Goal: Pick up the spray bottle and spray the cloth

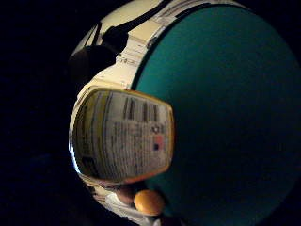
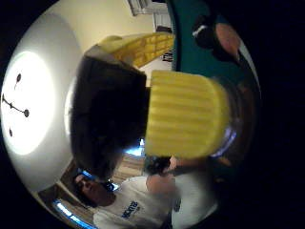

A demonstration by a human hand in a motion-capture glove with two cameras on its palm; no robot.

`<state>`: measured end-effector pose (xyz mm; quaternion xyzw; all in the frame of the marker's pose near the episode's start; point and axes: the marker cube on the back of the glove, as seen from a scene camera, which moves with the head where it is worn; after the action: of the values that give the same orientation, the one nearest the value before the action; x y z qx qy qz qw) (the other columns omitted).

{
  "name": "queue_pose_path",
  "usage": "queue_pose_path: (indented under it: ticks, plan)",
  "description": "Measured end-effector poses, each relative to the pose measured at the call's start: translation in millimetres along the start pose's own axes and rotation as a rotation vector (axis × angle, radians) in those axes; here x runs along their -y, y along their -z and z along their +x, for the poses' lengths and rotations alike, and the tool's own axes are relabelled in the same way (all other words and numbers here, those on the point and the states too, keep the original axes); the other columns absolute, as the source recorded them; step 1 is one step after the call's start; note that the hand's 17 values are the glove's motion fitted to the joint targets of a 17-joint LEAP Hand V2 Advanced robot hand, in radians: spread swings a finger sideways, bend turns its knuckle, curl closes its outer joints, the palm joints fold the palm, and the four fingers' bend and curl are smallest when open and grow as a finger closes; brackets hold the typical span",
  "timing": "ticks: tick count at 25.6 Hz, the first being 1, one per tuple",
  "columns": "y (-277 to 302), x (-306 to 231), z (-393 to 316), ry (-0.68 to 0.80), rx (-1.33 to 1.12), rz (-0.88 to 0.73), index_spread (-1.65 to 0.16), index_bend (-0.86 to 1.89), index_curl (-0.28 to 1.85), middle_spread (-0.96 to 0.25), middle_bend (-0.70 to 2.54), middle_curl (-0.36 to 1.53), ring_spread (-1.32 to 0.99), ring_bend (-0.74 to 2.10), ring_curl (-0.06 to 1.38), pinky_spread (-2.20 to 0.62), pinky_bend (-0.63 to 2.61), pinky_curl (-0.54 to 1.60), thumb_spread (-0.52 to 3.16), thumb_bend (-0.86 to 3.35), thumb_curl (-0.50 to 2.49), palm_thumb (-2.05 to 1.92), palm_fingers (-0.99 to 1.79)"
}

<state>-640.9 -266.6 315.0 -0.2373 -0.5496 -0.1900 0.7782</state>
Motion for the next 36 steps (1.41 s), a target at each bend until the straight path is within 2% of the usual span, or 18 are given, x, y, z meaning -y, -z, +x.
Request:
queue_pose_path:
  ticks: [8, 15, 23, 28, 36]
  plan:
    - [24.4, -34.4, -1.5, 0.001, -0.172, -0.024, -0.38, 0.11, 0.45, -0.17, 0.29, 0.43, -0.14, 0.44, 0.38, 0.12, 0.35, 0.39, 0.85, -0.06, 0.60, 0.60, 0.52]
    - [65.5, -83.2, -8.1, 0.013, -0.518, -0.081, -0.40, 0.15, 0.41, -0.16, 0.25, 0.40, -0.14, 0.41, 0.35, 0.19, 0.24, 0.35, 0.89, -0.06, 0.52, 0.52, 0.47]
    - [108.9, -145.9, -27.2, 0.091, -0.736, -0.089, -0.43, 0.16, 0.38, -0.15, 0.21, 0.38, -0.13, 0.36, 0.34, 0.21, 0.19, 0.33, 0.92, -0.05, 0.46, 0.45, 0.42]
    - [129.8, -194.2, -52.3, 0.161, -0.881, -0.143, -0.44, 0.16, 0.37, -0.15, 0.20, 0.38, -0.13, 0.31, 0.32, 0.22, 0.18, 0.33, 0.92, -0.05, 0.43, 0.42, 0.37]
    - [139.3, -270.1, -87.9, 0.276, -0.984, -0.247, -0.44, 0.17, 0.35, -0.15, 0.18, 0.36, -0.13, 0.27, 0.31, 0.23, 0.19, 0.33, 0.93, -0.04, 0.39, 0.37, 0.36]
